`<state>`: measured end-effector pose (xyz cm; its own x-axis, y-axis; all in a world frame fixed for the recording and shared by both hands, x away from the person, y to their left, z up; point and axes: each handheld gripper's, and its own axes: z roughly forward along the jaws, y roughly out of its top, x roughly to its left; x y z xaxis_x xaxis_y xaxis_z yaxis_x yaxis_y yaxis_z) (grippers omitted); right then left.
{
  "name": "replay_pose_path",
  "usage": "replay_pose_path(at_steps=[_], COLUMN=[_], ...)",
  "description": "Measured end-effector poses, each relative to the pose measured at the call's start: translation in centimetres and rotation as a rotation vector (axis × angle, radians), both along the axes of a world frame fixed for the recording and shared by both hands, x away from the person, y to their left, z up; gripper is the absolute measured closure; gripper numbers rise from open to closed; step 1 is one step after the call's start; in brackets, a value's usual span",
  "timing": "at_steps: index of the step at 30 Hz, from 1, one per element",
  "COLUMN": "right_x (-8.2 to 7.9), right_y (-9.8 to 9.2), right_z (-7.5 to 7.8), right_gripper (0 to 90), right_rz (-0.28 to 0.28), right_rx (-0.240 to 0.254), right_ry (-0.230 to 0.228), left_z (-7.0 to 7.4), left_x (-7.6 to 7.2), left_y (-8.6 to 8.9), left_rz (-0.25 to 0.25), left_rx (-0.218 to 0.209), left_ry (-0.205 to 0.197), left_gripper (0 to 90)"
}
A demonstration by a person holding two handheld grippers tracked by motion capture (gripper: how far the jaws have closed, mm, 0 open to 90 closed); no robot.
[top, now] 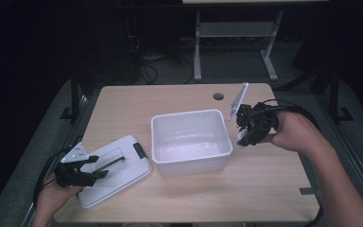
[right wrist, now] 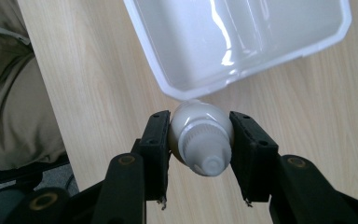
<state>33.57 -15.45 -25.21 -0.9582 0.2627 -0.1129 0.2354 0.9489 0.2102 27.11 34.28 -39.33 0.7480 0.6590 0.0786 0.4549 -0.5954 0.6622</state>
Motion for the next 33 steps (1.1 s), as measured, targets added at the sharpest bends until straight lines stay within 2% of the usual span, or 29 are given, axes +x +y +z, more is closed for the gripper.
replay_pose_path(at_steps=[13,25,33], right_x=[0.9,1.5,2.1], right_y=[3.5,4.8,5.1], right_z=[-0.3,-1.2,-2.2], right_gripper=[59.7,59.7,59.7], right_rz=[0.064,0.073,0.075], right_rx=[0.004,-0.013,0.002], right_ry=[0.015,0.035,0.054], left_z=[-0.1,-0.1,0.0], left_x=[0.0,0.0,0.0], left_y=[0.1,0.0,-0.2], left_rz=[0.003,0.002,-0.010], left_rx=[0.008,0.003,-0.003], left_ry=[0.001,0.002,-0.001], left_gripper=[32.3,32.3,32.2])
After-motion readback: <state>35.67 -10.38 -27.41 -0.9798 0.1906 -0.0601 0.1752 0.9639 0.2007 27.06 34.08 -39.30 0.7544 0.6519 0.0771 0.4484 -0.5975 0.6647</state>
